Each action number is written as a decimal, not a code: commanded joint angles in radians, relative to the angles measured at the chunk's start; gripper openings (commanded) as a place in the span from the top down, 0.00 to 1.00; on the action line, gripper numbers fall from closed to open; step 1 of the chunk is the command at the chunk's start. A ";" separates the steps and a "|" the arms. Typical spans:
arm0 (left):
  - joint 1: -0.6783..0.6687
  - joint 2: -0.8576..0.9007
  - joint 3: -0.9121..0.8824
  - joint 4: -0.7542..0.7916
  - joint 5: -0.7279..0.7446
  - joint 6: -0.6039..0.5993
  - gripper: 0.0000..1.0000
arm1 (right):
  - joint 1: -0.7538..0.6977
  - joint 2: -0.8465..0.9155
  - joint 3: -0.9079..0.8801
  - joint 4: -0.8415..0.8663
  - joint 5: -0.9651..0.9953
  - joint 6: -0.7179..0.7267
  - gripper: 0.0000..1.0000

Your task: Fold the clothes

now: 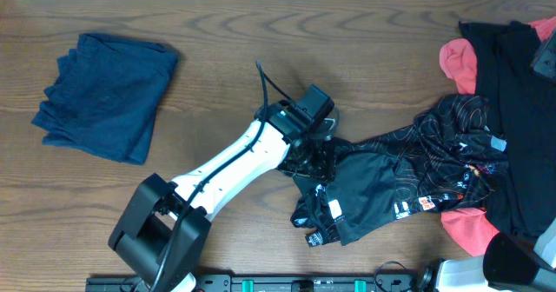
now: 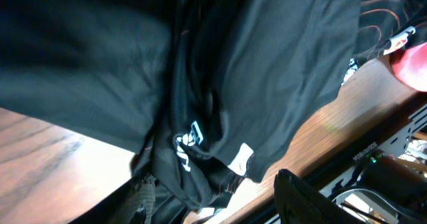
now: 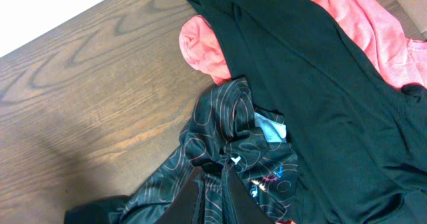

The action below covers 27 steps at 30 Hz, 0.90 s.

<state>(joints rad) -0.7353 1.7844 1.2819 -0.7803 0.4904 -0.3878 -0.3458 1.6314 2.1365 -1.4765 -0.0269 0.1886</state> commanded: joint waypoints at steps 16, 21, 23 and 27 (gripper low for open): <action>-0.071 0.076 -0.040 0.104 -0.018 -0.135 0.40 | -0.005 -0.014 0.009 -0.001 0.004 -0.014 0.91; -0.089 0.096 -0.040 0.137 -0.019 -0.134 0.44 | -0.005 -0.014 0.009 -0.001 0.004 -0.014 0.91; -0.089 0.096 -0.040 0.144 -0.019 -0.134 0.45 | -0.005 -0.014 0.009 -0.001 0.004 -0.014 0.91; -0.094 0.096 -0.040 0.146 -0.019 -0.134 0.50 | -0.005 -0.014 0.009 -0.001 0.004 -0.014 0.91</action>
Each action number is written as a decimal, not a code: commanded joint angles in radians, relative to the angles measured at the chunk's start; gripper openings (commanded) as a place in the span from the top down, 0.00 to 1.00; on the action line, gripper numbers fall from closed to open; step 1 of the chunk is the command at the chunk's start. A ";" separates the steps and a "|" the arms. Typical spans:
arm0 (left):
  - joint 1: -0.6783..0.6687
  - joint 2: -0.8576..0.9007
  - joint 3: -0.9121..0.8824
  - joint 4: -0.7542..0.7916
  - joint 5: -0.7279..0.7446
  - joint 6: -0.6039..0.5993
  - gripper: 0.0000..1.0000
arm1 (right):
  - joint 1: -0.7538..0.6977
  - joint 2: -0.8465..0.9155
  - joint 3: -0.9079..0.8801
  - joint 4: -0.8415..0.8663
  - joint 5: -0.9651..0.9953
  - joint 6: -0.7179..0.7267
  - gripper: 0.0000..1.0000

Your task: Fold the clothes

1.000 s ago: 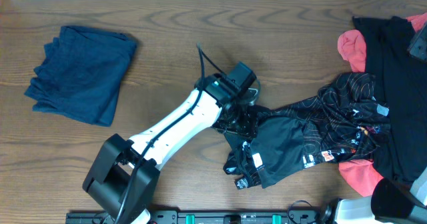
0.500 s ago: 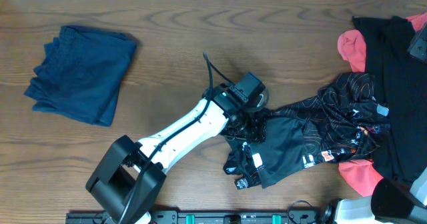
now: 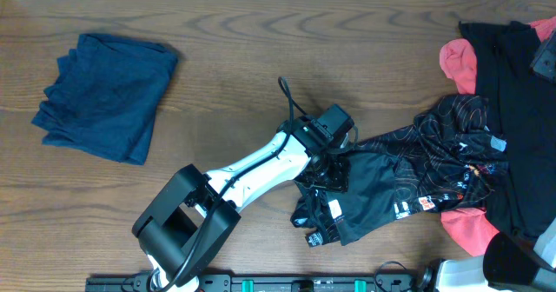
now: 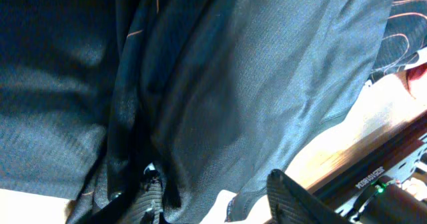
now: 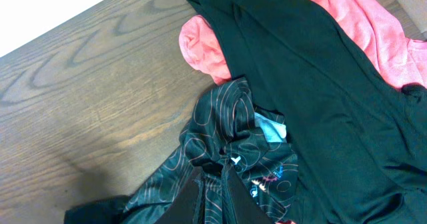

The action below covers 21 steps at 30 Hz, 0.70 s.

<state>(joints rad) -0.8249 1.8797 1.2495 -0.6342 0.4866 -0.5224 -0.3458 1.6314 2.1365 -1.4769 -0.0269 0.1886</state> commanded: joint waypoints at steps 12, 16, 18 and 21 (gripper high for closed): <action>-0.058 0.029 -0.008 0.038 -0.061 0.000 0.64 | -0.005 -0.015 0.009 -0.002 0.004 -0.014 0.92; -0.057 0.034 -0.008 0.046 -0.084 0.001 0.64 | -0.005 -0.015 0.009 -0.008 0.004 -0.014 0.92; -0.058 0.034 -0.008 0.041 -0.123 0.001 0.64 | -0.005 -0.015 0.009 -0.008 0.004 -0.014 0.93; -0.058 0.036 -0.009 0.038 -0.144 0.000 0.64 | -0.005 -0.015 0.009 -0.008 0.004 -0.014 0.93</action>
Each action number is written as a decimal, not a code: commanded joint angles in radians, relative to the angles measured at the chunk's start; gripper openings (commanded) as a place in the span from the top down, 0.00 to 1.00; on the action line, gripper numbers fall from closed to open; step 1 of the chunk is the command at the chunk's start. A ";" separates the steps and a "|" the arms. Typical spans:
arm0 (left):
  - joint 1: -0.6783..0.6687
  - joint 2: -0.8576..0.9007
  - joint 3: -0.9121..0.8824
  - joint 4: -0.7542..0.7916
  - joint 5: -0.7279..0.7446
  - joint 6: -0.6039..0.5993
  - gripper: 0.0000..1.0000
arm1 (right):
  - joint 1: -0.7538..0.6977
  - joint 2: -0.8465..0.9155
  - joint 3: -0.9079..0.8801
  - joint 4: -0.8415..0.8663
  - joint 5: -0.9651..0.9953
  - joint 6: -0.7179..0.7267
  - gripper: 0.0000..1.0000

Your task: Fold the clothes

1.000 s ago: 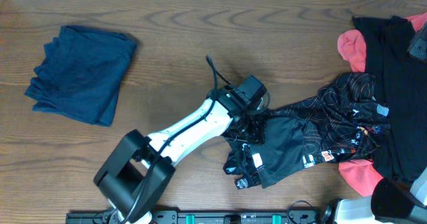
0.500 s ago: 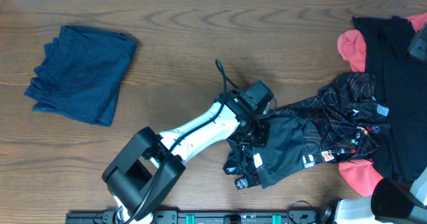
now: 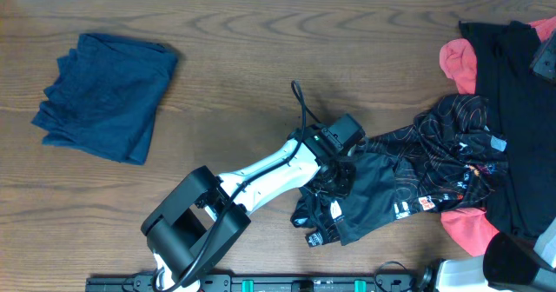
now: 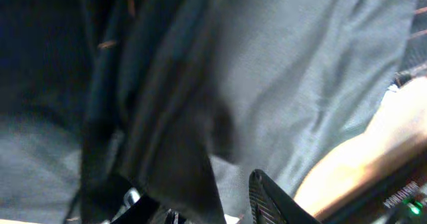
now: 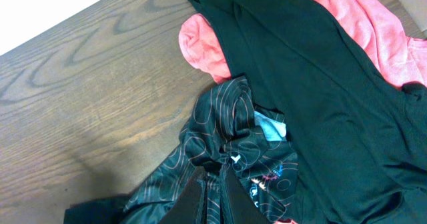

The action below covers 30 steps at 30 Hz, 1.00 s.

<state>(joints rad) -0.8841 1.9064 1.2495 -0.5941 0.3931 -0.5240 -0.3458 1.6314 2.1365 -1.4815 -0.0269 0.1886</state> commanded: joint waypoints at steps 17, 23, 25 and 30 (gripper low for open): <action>0.013 -0.011 -0.007 -0.018 -0.059 0.035 0.94 | -0.005 -0.015 0.009 -0.004 0.005 -0.014 0.93; 0.135 -0.206 -0.002 -0.177 -0.100 0.095 0.94 | -0.005 -0.014 0.009 -0.032 0.016 -0.015 0.95; 0.208 -0.288 -0.002 -0.237 -0.099 0.109 0.94 | -0.005 -0.013 0.006 -0.064 0.016 -0.015 0.96; 0.323 -0.405 -0.002 -0.351 -0.095 0.109 0.94 | -0.005 -0.010 -0.045 -0.084 0.016 -0.014 0.96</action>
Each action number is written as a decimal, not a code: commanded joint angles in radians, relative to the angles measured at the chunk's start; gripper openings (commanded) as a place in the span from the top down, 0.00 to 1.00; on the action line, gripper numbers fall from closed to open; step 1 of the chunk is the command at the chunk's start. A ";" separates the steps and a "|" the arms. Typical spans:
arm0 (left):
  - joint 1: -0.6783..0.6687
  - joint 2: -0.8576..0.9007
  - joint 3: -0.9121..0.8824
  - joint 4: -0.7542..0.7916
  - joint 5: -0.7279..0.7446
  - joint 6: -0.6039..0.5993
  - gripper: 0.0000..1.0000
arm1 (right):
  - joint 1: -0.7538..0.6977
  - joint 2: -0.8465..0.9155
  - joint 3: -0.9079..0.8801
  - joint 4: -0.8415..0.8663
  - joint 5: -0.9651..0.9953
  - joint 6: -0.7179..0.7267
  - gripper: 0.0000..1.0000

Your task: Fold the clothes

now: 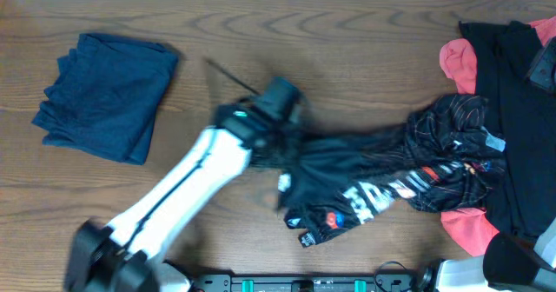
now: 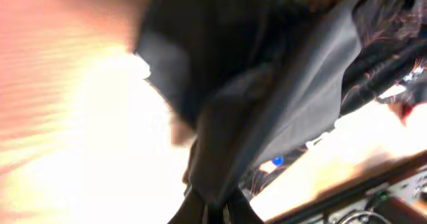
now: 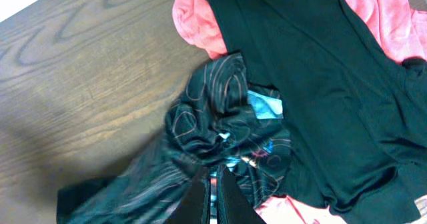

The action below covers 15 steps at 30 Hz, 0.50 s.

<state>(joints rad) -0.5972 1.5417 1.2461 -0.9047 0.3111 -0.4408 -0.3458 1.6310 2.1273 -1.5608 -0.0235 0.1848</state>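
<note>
A black garment with thin pink line patterns (image 1: 391, 166) lies stretched across the table from the middle toward the pile at the right. My left gripper (image 2: 213, 209) is shut on a fold of this black fabric (image 2: 267, 111); the left wrist view is blurred. From overhead the left arm (image 1: 261, 122) sits at the garment's left end, its fingers hidden beneath the wrist. My right gripper (image 3: 215, 196) hangs shut above the patterned garment (image 3: 220, 111) with nothing visibly held; it does not show in the overhead view.
A folded dark blue garment (image 1: 104, 96) lies at the far left. At the right edge is a pile with a plain black garment (image 1: 512, 109) and pink pieces (image 1: 456, 62). The dark wooden table (image 1: 347, 31) shows bare at the back.
My left gripper, shut on the black patterned garment, has moved left and toward the back. The garment is now drawn out leftward from the pile. The right wrist view has shifted slightly.
My left gripper was down on the left end of the black patterned garment in the middle of the table, then stood a little further right on the fabric at each later moment. Now it holds the fabric further left, with the garment stretched out. The right gripper stayed shut above the pile.
</note>
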 commanded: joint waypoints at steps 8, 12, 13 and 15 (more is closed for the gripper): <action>0.103 -0.087 0.001 -0.190 -0.067 0.051 0.94 | -0.004 -0.009 -0.295 0.086 -0.011 -0.010 0.90; 0.155 -0.087 0.001 -0.217 -0.092 0.056 0.94 | -0.004 -0.009 -0.459 0.190 -0.013 -0.006 0.84; 0.168 -0.087 0.001 -0.216 -0.092 0.056 0.94 | -0.004 -0.009 -0.495 0.221 -0.018 -0.006 0.82; 0.191 -0.087 0.001 -0.213 -0.092 0.055 0.94 | -0.004 -0.009 -0.571 0.298 -0.037 -0.006 0.81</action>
<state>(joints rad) -0.4339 1.4639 1.2457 -1.1156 0.2523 -0.4030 -0.3458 1.6249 1.6230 -1.3025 -0.0357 0.1814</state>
